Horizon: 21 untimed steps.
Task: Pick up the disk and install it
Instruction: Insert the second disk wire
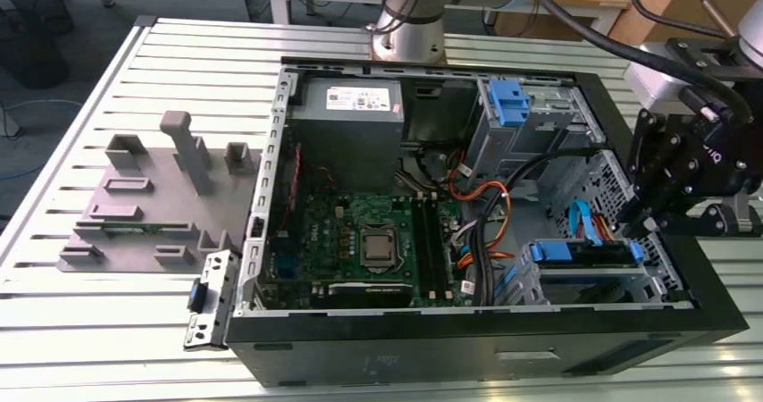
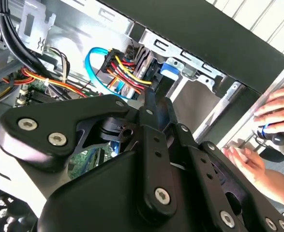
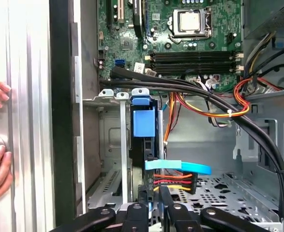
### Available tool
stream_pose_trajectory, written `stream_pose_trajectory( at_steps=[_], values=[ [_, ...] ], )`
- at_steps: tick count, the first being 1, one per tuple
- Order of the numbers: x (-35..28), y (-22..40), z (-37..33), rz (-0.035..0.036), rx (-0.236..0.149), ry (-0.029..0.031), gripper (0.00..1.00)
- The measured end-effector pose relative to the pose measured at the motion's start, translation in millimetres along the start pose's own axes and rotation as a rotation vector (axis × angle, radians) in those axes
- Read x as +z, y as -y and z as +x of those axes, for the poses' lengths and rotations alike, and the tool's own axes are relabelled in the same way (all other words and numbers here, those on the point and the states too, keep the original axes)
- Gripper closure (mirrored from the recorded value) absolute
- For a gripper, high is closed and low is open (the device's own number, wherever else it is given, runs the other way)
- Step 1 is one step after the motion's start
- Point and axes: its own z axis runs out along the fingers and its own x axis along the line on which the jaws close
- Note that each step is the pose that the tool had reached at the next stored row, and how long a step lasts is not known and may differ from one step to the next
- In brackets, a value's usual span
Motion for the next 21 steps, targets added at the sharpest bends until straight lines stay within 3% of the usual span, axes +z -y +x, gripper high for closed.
stream_pose_trajectory(
  at_steps=[5,8,21],
  values=[
    [-0.2,0.0,0.0,-0.0001,0.0,-0.0001,0.76],
    [-0.2,0.0,0.0,-0.0158,-0.001,-0.001,0.76],
    [-3.4,0.1,0.1,-0.0169,-0.001,-0.0007,0.76]
  ],
)
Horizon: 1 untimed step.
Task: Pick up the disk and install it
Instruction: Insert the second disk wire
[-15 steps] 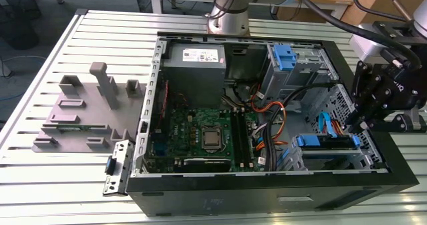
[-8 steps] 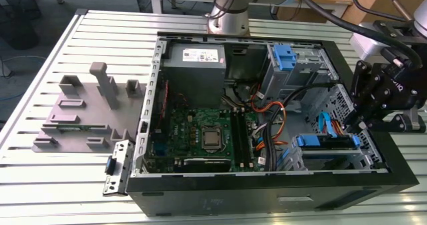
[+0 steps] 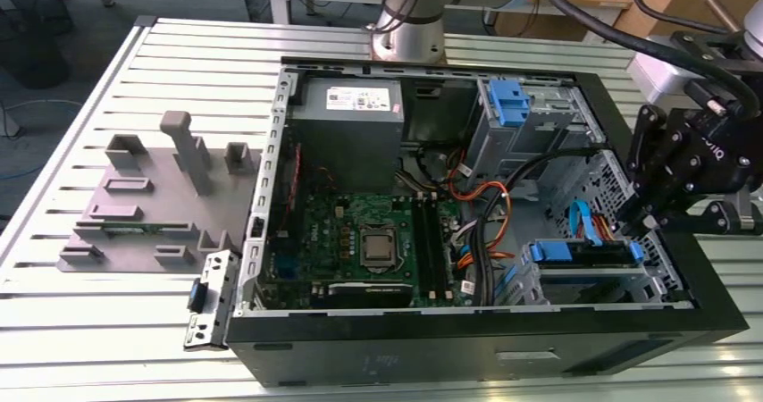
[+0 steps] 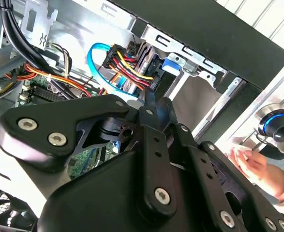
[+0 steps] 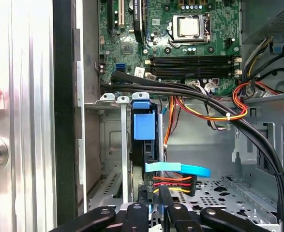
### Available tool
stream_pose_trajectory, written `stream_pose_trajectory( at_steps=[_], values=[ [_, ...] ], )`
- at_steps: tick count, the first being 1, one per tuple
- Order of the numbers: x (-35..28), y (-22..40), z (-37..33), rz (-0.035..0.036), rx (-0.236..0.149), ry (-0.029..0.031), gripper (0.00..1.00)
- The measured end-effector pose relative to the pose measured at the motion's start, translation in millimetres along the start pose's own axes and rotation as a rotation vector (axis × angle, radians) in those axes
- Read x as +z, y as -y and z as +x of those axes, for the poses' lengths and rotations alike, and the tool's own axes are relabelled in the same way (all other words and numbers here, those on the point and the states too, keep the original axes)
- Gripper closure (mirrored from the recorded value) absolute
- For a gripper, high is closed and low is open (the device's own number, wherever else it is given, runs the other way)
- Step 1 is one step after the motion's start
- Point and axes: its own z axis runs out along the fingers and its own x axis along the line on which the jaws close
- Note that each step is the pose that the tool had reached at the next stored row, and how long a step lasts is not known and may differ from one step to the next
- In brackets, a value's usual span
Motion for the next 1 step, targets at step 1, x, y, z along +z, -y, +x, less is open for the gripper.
stream_pose_trajectory(
  at_steps=[1],
  values=[
    [-0.1,0.0,0.0,0.0,0.0,-0.0001,0.76]
  ],
)
